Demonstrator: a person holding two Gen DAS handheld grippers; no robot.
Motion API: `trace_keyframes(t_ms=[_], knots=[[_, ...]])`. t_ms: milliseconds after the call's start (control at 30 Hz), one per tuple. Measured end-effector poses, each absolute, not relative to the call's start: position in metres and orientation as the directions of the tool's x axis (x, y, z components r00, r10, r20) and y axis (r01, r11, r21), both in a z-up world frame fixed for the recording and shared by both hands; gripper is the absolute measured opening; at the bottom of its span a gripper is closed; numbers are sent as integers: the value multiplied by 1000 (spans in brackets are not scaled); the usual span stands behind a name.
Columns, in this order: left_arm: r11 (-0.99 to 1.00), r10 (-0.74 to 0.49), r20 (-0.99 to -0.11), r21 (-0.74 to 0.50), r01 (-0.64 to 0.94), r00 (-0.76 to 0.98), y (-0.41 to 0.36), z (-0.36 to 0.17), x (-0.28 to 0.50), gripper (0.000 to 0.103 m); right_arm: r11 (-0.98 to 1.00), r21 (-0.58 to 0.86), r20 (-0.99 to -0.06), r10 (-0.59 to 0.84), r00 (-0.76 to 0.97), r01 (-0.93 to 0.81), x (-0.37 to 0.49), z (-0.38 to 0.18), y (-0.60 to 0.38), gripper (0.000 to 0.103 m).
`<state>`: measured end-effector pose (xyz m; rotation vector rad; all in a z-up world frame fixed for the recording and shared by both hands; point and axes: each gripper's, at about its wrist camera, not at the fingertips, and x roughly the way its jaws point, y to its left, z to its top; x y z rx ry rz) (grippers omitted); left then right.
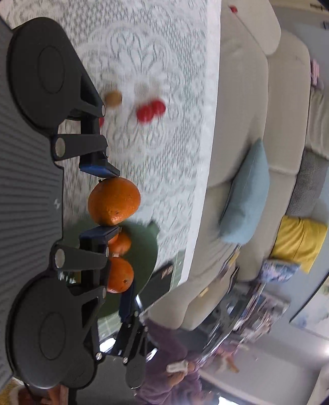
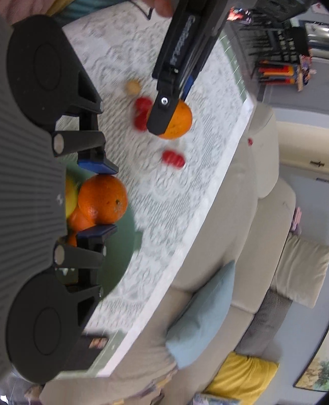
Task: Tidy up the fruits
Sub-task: 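Carry both mandarins over the green colander and lower them inside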
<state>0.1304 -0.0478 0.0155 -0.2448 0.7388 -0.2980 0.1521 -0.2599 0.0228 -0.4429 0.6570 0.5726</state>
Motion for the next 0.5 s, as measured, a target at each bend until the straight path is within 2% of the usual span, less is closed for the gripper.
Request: trace_keyframes(t_ms=[200,500], knots=[[912,-409,-645,-315,263,646,-93,11,142,45,777,-246,-705,266,657,-580,160,20,-293,40],[914,-404,-691,-280,293,600,-132,-5,159,45,751,-279,-768,200,608,-599,175,5,-302,40]])
